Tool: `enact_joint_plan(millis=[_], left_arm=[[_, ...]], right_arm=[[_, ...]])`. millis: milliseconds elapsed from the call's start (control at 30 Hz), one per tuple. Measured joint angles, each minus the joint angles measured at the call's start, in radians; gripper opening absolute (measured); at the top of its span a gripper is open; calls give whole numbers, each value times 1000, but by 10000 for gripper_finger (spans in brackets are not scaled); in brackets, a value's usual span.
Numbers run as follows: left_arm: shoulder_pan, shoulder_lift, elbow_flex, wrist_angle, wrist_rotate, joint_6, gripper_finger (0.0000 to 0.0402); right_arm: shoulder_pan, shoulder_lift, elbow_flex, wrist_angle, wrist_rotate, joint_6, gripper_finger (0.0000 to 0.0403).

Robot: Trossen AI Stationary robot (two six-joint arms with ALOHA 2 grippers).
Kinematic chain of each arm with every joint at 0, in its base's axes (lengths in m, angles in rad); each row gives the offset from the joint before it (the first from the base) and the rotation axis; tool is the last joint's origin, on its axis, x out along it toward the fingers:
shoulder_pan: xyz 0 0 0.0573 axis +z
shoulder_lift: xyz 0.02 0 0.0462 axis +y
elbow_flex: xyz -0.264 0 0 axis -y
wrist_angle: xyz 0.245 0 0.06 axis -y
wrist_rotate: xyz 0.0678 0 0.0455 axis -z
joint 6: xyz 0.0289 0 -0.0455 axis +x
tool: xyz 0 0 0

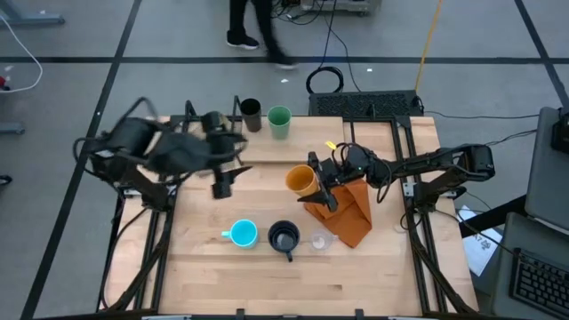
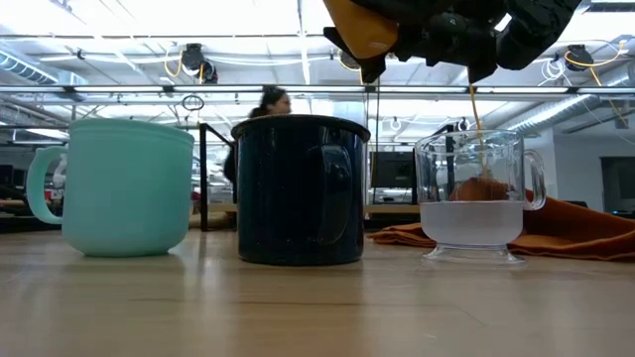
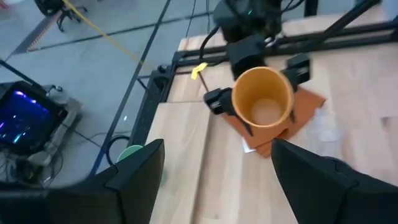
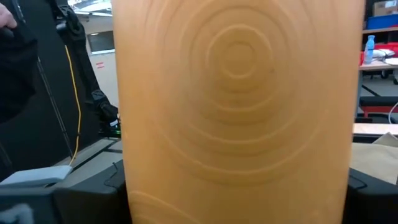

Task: Stack small to large cups/mugs on shelf
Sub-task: Put the orange cup on the shelf

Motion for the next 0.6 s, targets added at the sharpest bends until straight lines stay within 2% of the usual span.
enact_joint_plan(millis=[267,400,467,600], left_arm=[[-285,-17,-7,-89,-183,-176,291],[-438,-12,-48,-176,-358,-334,291],[-505,-19,-104,-173,-462,-422,291],[-644,-76,-302,-173,-593,-591,291]], right_arm=[[-1,-32,-1,10,0,4,283],[-1,-72,-1,2,-9,4,283],[-1,-96,-1,-17,-31,4,283],[-1,-147,-9,-49,-33,8,283]])
